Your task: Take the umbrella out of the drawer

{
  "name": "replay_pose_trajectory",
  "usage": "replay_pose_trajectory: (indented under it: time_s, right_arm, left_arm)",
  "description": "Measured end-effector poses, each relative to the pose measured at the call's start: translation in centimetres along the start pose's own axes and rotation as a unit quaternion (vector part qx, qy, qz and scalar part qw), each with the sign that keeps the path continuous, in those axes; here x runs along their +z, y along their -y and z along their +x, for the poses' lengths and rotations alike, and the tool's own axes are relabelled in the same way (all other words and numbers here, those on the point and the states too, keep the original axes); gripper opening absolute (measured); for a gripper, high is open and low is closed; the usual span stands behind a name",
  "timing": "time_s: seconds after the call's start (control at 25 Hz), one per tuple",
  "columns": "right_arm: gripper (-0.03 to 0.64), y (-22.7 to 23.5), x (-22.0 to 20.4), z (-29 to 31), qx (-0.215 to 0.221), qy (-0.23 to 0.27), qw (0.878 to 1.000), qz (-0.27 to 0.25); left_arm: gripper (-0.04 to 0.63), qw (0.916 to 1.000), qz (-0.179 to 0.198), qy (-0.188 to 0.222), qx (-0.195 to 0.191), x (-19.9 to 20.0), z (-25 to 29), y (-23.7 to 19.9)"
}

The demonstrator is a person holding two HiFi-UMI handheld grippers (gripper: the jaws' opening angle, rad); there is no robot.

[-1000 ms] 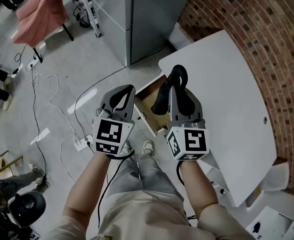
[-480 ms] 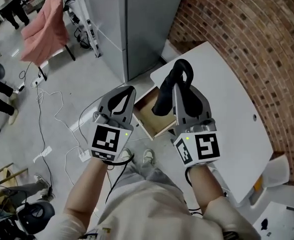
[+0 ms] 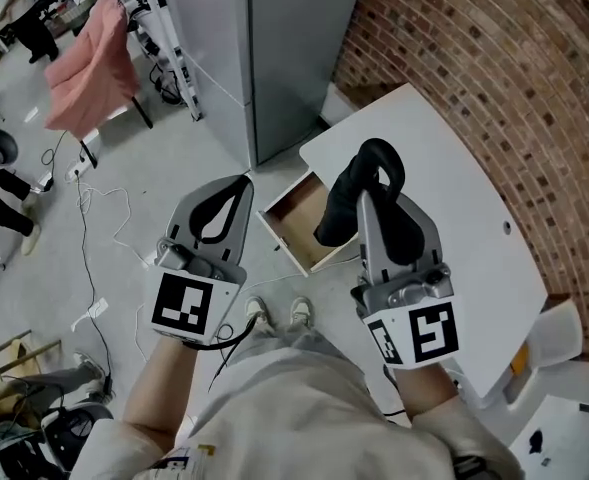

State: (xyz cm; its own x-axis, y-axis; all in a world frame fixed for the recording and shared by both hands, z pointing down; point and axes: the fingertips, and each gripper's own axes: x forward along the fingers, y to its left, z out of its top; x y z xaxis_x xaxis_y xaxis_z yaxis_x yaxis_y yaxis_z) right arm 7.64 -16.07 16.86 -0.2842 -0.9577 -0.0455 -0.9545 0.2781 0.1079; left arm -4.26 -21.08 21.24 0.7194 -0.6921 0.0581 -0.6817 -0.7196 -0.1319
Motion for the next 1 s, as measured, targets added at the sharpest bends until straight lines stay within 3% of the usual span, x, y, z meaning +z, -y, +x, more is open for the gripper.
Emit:
replay_pose_trajectory:
  time_s: [0.2,0.6,1.0]
  right_arm:
    - [0.025,-1.3,-0.1,-1.5,0.008,-0.007,1.000,0.005]
    - [0.025,-1.3,-2.6,-3.6,0.011,-0.049,0.999,0.017]
    - [0.025,-0.5,-4.1,-3.4,0.012,-0.075,0.997,0.018]
  left_arm:
    - [0.008,0.9999,0.006,0.011,-0.012,0.5,-1.5,1.1]
    - [0.008,0.9990,-0.004,-0.031,-0.031,-2.1,-2.7,3.6]
    - [0.008,0.9985,-0.004,-0.041,-0.036,-2.6,-1.6,4.0]
